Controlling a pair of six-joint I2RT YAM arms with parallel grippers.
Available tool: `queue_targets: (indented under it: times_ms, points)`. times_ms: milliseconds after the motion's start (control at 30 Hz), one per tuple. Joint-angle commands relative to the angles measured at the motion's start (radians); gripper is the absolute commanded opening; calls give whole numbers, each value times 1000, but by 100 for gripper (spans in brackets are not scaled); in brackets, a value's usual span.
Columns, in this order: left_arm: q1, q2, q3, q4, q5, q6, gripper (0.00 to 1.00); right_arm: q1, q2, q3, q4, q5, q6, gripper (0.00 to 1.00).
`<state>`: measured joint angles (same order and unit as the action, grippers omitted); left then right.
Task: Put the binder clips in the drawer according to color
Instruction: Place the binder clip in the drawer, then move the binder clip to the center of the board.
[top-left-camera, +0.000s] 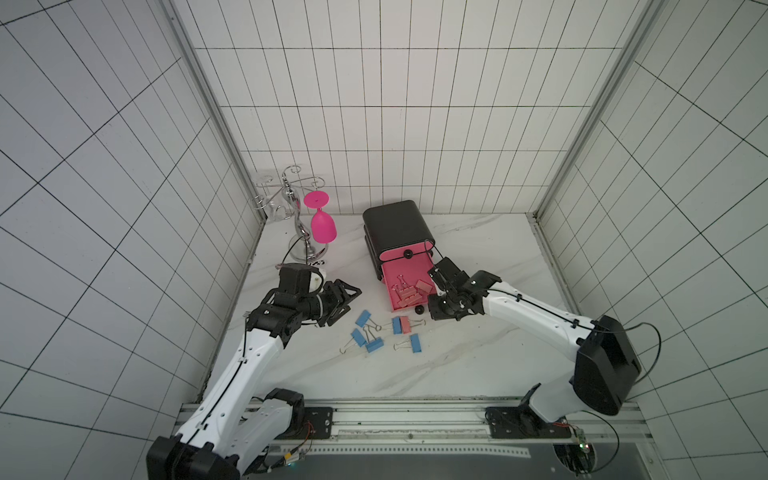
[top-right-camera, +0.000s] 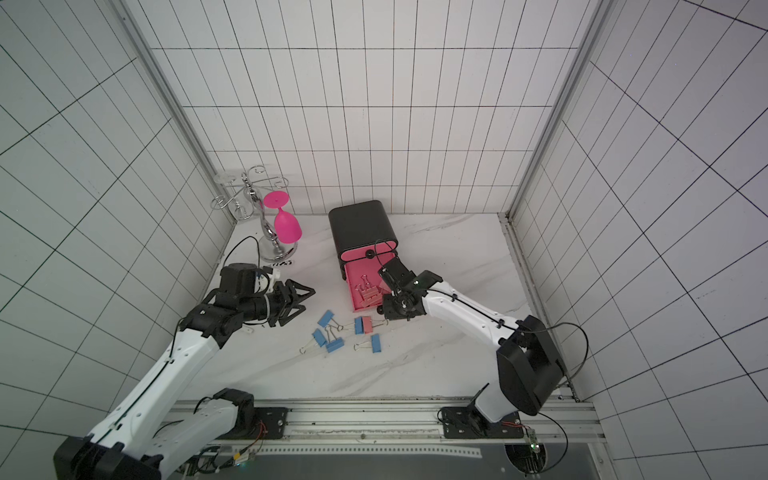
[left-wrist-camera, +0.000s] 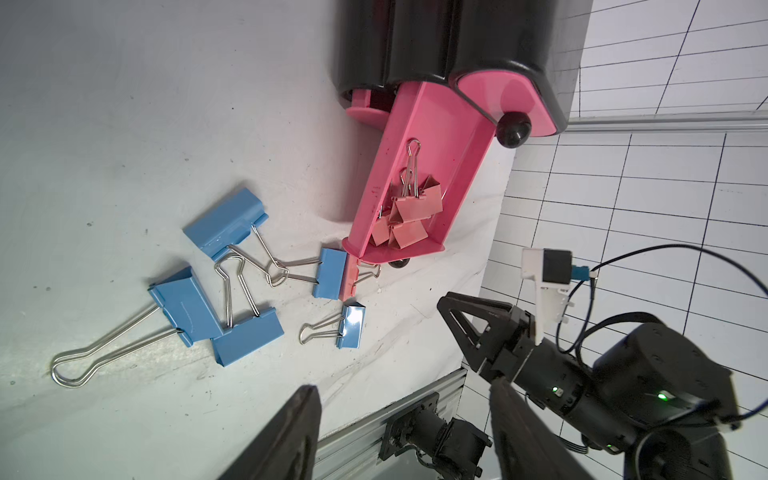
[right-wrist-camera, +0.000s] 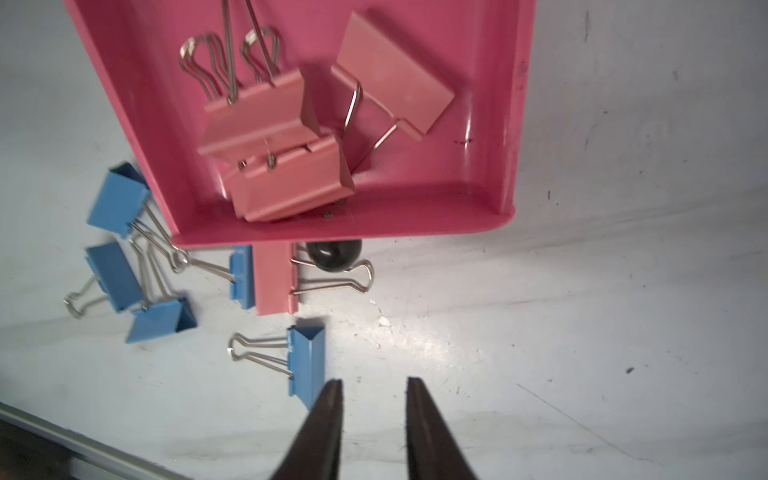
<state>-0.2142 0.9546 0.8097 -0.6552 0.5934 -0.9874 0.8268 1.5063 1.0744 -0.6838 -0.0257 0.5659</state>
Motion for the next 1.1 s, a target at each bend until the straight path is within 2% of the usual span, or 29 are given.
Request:
queue_targets:
  times_ms: [0, 200, 400, 1067]
  points:
    - [-3, -20, -12, -8, -19, -9, 68, 9, -14, -121, 175, -55, 120, 0]
    - [-4, -27, 0, -34, -27, -3, 68, 4, -35, -269, 409, -62, 229, 0]
    - [-4, -16, 35, -78, -35, 26, 68, -2, -7, -291, 522, -66, 242, 0]
    - [3, 16, 60, -109, -12, 70, 68, -6, 103, -276, 602, -69, 267, 0]
